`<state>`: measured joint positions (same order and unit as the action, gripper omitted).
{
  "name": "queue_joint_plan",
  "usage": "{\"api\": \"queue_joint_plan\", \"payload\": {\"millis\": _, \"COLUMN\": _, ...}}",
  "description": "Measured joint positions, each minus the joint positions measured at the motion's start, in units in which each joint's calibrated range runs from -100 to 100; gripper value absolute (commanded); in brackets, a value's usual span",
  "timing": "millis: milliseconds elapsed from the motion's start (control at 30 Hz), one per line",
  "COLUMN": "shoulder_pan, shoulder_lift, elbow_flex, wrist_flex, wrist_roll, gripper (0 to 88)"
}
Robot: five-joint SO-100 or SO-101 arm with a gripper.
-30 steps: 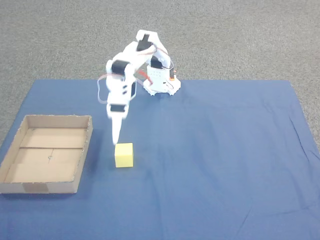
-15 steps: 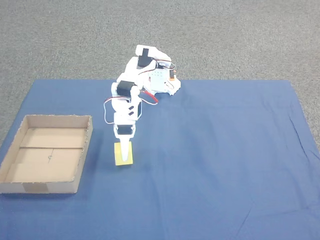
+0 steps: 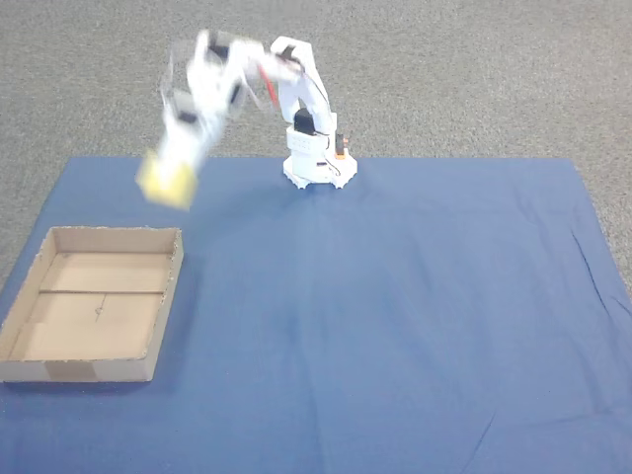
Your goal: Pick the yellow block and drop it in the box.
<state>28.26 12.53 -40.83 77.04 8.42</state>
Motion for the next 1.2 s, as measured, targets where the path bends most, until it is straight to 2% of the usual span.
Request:
{"api": "queue_joint_plan", "payload": {"millis": 100, "shoulder_pan": 7.8, "shoulder_lift": -3.9, "elbow_flex": 1.1, "wrist_flex": -5.6, "wrist_roll": -0.6, "gripper": 14.9}}
{"api": "queue_joint_plan", "payload": {"millis": 167, "shoulder_pan": 11.0, "shoulder_lift": 0.2, "elbow_flex": 0.9, "wrist_flex": -9.7, "wrist_roll": 0.8, "gripper": 14.9}}
{"api": "queue_joint_plan", "payload": {"millis": 267, "shoulder_pan": 15.2, "shoulder_lift": 14.2, "elbow_flex": -4.9, "wrist_flex": -16.8, "wrist_roll": 2.6, "gripper": 13.4}}
{"api": "queue_joint_plan", "payload": {"millis": 400, "shoulder_pan": 14.8, "shoulder_lift": 29.8, "elbow_flex": -8.7, "wrist_flex": -21.9, "wrist_roll": 4.9, "gripper": 16.2}}
{"api": "queue_joint_plan", "payload": {"millis": 467, "shoulder_pan": 13.6, "shoulder_lift": 34.6, "elbow_flex": -9.1, "wrist_flex": -21.9, "wrist_roll": 6.1, "gripper": 19.8}}
{"api": "queue_joint_plan", "payload": {"millis": 600, "shoulder_pan": 12.4, "shoulder_lift": 38.2, "elbow_flex": -9.3, "wrist_flex": -21.6, "wrist_roll": 7.3, "gripper": 32.3}}
{"api": "queue_joint_plan", "payload": {"millis": 700, "shoulder_pan": 12.0, "shoulder_lift": 38.3, "elbow_flex": -9.3, "wrist_flex": -20.4, "wrist_roll": 7.9, "gripper": 49.0}}
{"api": "queue_joint_plan", "payload": {"millis": 767, "shoulder_pan": 11.6, "shoulder_lift": 38.3, "elbow_flex": -9.3, "wrist_flex": -20.0, "wrist_roll": 8.1, "gripper": 50.0}}
{"api": "queue_joint_plan", "payload": {"millis": 833, "shoulder_pan": 11.6, "shoulder_lift": 37.7, "elbow_flex": -7.8, "wrist_flex": -19.8, "wrist_roll": 8.1, "gripper": 48.4}}
{"api": "queue_joint_plan", "payload": {"millis": 900, "shoulder_pan": 11.7, "shoulder_lift": 32.2, "elbow_flex": -3.0, "wrist_flex": -18.2, "wrist_roll": 6.7, "gripper": 42.4}}
{"api": "queue_joint_plan", "payload": {"millis": 1000, "shoulder_pan": 9.5, "shoulder_lift": 13.3, "elbow_flex": 6.7, "wrist_flex": -14.6, "wrist_roll": 1.8, "gripper": 15.5}}
{"api": "queue_joint_plan", "payload": {"millis": 1033, "shoulder_pan": 7.9, "shoulder_lift": 3.8, "elbow_flex": 10.9, "wrist_flex": -13.8, "wrist_roll": -0.2, "gripper": 2.4}}
{"api": "queue_joint_plan", "payload": {"millis": 1133, "shoulder_pan": 2.8, "shoulder_lift": -22.1, "elbow_flex": 22.2, "wrist_flex": -13.1, "wrist_roll": -2.8, "gripper": 0.2}}
{"api": "queue_joint_plan", "payload": {"millis": 1200, "shoulder_pan": -3.8, "shoulder_lift": -40.9, "elbow_flex": 34.6, "wrist_flex": -15.0, "wrist_roll": -4.3, "gripper": 0.2}}
